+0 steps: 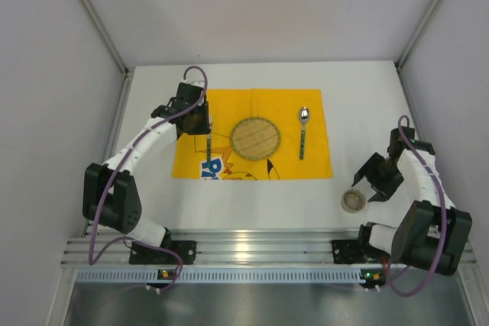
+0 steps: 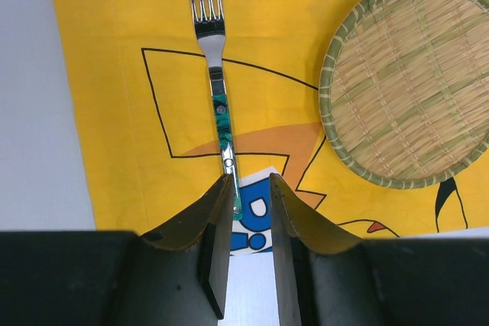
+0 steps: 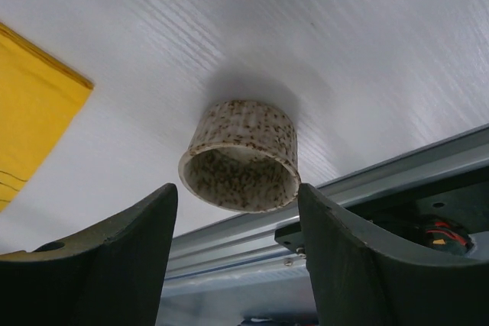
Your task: Set the dinner table for one person
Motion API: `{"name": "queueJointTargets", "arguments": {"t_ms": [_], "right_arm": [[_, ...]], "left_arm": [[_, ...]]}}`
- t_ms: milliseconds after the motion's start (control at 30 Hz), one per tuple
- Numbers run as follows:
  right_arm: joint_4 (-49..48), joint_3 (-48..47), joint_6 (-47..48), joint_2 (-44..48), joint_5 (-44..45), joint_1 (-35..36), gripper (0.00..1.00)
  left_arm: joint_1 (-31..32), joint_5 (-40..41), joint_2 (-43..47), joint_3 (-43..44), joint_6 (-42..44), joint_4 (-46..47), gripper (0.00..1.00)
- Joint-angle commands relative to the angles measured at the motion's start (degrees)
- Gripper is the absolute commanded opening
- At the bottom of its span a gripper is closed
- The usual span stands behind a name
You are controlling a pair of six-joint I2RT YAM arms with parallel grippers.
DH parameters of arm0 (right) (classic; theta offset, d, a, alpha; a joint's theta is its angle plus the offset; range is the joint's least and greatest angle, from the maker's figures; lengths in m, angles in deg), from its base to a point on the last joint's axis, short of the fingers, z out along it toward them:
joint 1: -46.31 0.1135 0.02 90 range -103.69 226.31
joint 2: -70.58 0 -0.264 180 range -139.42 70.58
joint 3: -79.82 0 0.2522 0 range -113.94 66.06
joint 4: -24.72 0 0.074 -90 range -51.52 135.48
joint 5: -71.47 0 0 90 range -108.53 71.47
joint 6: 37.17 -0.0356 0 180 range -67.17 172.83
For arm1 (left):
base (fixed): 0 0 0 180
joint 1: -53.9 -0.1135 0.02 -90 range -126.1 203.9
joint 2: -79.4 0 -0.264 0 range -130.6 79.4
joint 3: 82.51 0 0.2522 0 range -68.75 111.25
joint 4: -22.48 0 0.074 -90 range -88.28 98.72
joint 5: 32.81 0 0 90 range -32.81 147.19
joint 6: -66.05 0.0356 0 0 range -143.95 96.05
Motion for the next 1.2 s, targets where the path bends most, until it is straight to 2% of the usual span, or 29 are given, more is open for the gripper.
{"name": "queueJointTargets", "arguments": {"t_ms": [0,233,400,567,800,900,933,1000,1033,1100,1133,1167], "right_arm": [[2.57,0.58,-0.26,2.95,0.90,1.16,0.64],[3.10,2.33,-0.26,5.77,1.25,2.57,0.51],[3.45,2.96,-0.52,7.35,0.98,2.92,0.52],[2.58,5.15,-1.40,7.36,0.72,3.53,0.60],[-0.68,8.05,-2.37,5.51,0.45,3.97,0.61],[-2.52,7.62,-2.72,3.41,0.54,4.06,0.54],[-3.13,7.70,-2.63,2.70,0.72,4.24,0.46],[-5.42,7.79,-2.37,0.52,1.68,4.24,0.39],[-5.86,7.44,-2.98,-0.37,1.86,4.67,0.31],[-7.97,6.83,-2.98,-3.35,2.47,4.94,0.26],[-8.15,6.39,-3.07,-4.32,2.65,4.94,0.18],[-9.02,5.34,-2.98,-5.47,2.48,4.94,0.14]], "left_arm": [[0.02,-0.32,0.75,-0.21,0.14,2.85,0.31],[0.11,-1.11,0.58,-0.66,-0.22,2.67,0.30],[0.37,-1.03,0.05,0.83,0.14,1.97,0.30],[0.72,-1.11,0.05,1.28,0.22,1.36,0.30],[1.16,-1.38,0.23,1.10,-0.13,1.18,0.30],[1.34,-1.20,0.58,0.93,-0.13,0.92,0.29],[1.34,-1.03,0.67,0.84,-0.04,0.74,0.29],[1.34,-0.68,1.11,0.58,0.13,0.56,0.29],[1.34,-0.59,1.20,0.58,0.22,0.48,0.29],[1.34,-0.24,1.63,0.40,0.49,0.30,0.29],[1.34,-0.15,1.72,0.49,0.57,0.04,0.29],[1.34,-0.23,1.81,0.57,0.58,-0.14,0.29]]}}
